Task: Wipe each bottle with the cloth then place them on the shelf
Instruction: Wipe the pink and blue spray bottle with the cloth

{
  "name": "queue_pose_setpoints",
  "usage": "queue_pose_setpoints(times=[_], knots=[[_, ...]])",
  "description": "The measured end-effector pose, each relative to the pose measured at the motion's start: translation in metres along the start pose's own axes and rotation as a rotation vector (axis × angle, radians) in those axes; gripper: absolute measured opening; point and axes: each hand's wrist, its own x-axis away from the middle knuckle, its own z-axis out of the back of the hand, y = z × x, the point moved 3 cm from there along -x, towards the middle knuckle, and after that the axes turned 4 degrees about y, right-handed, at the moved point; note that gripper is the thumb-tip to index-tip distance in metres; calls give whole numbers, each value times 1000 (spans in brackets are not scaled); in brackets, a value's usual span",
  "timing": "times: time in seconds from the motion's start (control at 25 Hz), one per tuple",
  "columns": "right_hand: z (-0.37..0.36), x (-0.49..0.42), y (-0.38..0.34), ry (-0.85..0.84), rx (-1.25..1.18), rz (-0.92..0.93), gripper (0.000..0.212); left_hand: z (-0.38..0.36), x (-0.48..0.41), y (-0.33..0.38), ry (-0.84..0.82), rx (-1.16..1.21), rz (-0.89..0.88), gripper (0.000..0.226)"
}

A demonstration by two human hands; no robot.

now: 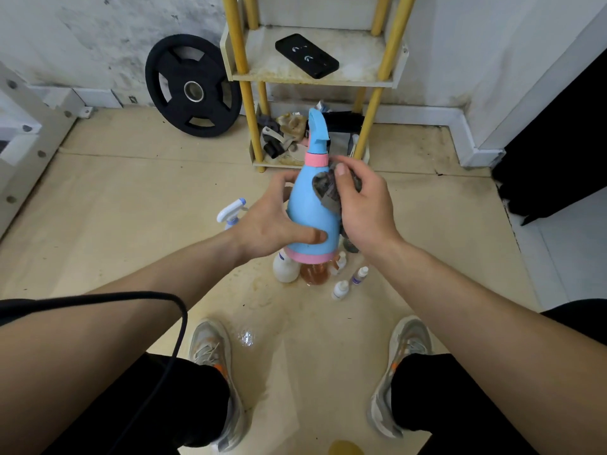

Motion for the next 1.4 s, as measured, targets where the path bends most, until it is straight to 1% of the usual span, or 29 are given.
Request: queue_pose_setpoints(times=[0.04, 0.12, 0.2, 0.28, 0.32, 0.4, 0.44, 0.56, 0.68, 0.8, 0.96, 1.04, 1.16, 1.2, 1.32, 1.4], knots=[[0, -1, 3, -1, 9, -29, 25, -3, 1, 0, -8, -10, 3, 89], [-1, 2, 12, -24, 40, -115, 29, -4, 3, 3, -16, -21, 51, 71], [-4, 7, 19, -77, 75, -185, 27, -4, 7, 3, -31, 82, 143, 51], [-7, 12, 22, -127, 73, -223, 23, -5, 12, 2, 34, 228, 253, 32], [-10, 15, 22, -144, 59, -234, 21, -5, 15, 2, 81, 269, 284, 26], [-16, 20, 21, -181, 45, -237, 16, -4, 14, -3, 167, 279, 305, 30], [-19, 22, 21, -202, 59, -232, 16, -2, 14, -4, 204, 271, 302, 27], [-24, 27, 26, -304, 208, -260, 22, 9, 17, -6, 257, 244, 295, 21], [-20, 33, 38, -395, 360, -335, 30, 21, 23, -14, 350, 81, 253, 23], [-8, 34, 43, -371, 427, -371, 38, 34, 31, -29, 416, -62, 221, 26], [2, 40, 58, -381, 480, -433, 35, 38, 47, -59, 445, -220, 92, 28], [-2, 51, 73, -388, 464, -491, 34, 27, 55, -74, 463, -270, 63, 31], [-19, 71, 90, -448, 325, -525, 24, 7, 61, -99, 464, -280, 106, 35], [-26, 77, 96, -461, 279, -524, 24, 1, 61, -109, 451, -294, 115, 33], [-47, 91, 115, -479, 204, -568, 35, -20, 58, -136, 384, -308, 125, 27], [-57, 97, 124, -479, 178, -575, 35, -32, 52, -152, 302, -302, 140, 24]])
